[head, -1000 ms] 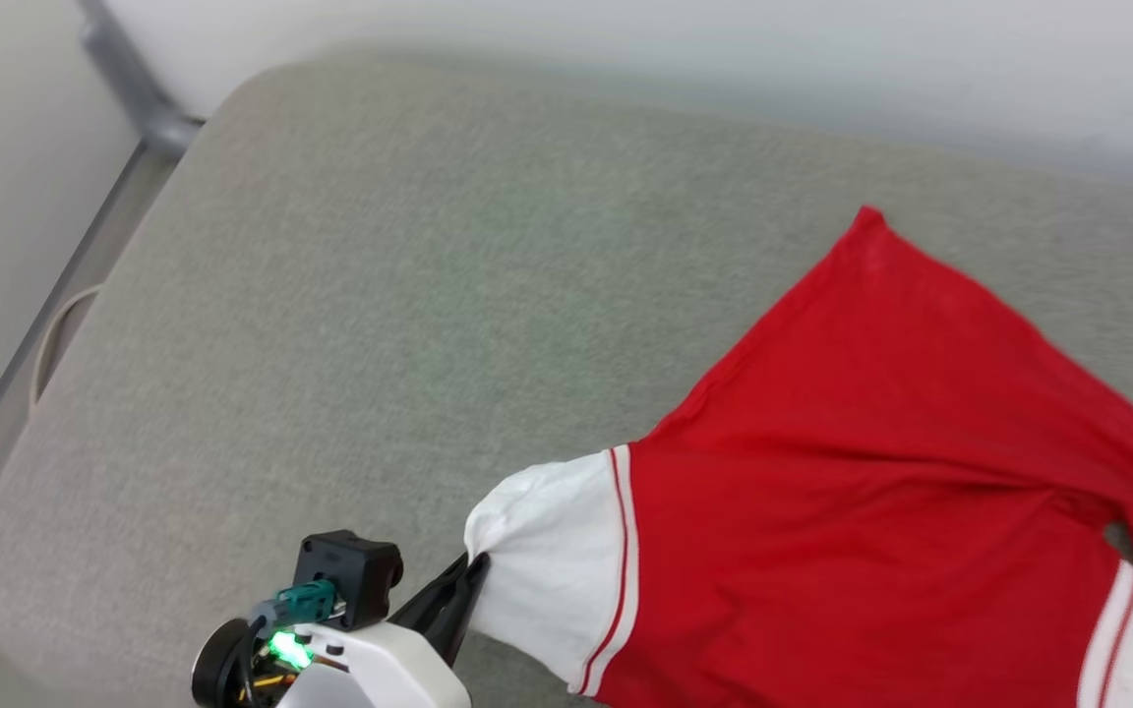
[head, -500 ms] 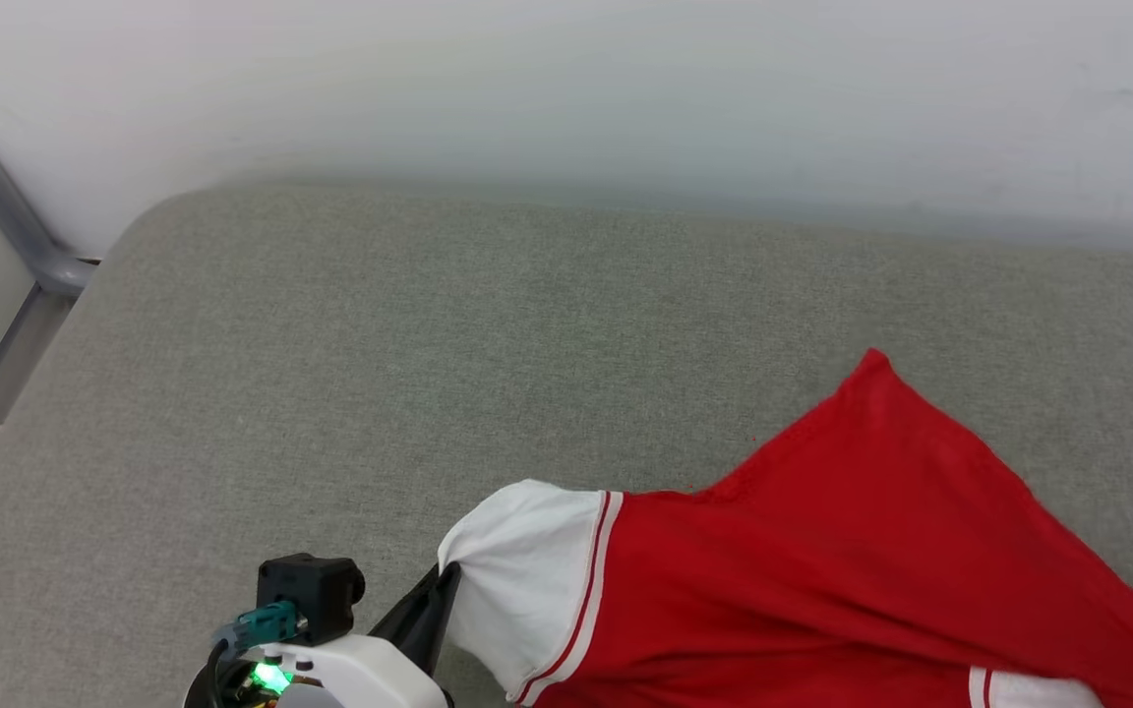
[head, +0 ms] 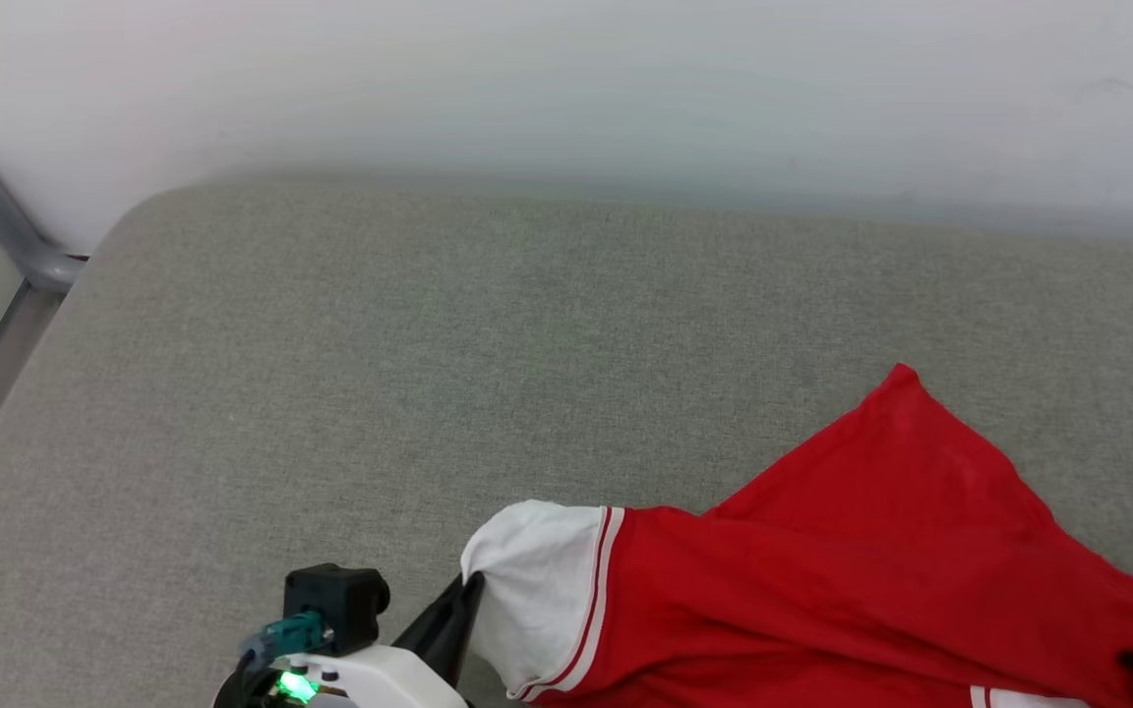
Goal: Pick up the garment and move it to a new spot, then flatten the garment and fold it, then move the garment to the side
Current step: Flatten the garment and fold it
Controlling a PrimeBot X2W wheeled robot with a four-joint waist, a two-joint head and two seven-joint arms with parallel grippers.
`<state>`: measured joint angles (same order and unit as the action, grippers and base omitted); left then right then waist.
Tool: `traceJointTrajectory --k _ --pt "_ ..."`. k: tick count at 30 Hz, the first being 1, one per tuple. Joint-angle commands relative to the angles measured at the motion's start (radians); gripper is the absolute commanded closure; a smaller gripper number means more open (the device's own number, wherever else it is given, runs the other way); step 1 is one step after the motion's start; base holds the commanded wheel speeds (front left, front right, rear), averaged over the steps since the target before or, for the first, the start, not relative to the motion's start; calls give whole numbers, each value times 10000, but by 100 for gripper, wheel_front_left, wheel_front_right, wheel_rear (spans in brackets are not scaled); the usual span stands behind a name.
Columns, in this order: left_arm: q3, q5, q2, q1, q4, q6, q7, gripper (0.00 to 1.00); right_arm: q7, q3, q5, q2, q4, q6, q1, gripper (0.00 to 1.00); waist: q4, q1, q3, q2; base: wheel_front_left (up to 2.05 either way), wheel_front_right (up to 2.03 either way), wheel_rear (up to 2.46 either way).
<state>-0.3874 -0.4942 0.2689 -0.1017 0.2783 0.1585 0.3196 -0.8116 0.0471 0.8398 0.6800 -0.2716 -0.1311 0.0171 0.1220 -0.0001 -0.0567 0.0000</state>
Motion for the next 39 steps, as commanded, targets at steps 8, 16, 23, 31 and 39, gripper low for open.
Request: traceJointTrajectory --k 8,16,23,31,39 --pt "-520 378 -232 270 264 25 -18 100 -836 350 -222 332 1914 8 1663 0 572 1 -814 0 0 0 0" --pt "-1153 810 -555 668 388 8 -38 100 -1726 627 -967 295 1577 8 3461 0 1631 1 -1777 0 0 0 0" --pt "-1649 1011 -942 916 207 -50 -192 100 -2078 885 -1358 354 823 8 4371 0 2453 1 -2327 0 0 0 0" --pt "-2051 1112 -1212 970 -9 -131 -427 100 -2043 857 -1743 545 -19 8 4591 0 3123 1 -2782 0 0 0 0" --pt "-2219 1107 -1306 1037 -160 -190 -607 100 -1764 1100 -1971 506 -648 8 4267 0 3448 1 -3020 0 0 0 0"
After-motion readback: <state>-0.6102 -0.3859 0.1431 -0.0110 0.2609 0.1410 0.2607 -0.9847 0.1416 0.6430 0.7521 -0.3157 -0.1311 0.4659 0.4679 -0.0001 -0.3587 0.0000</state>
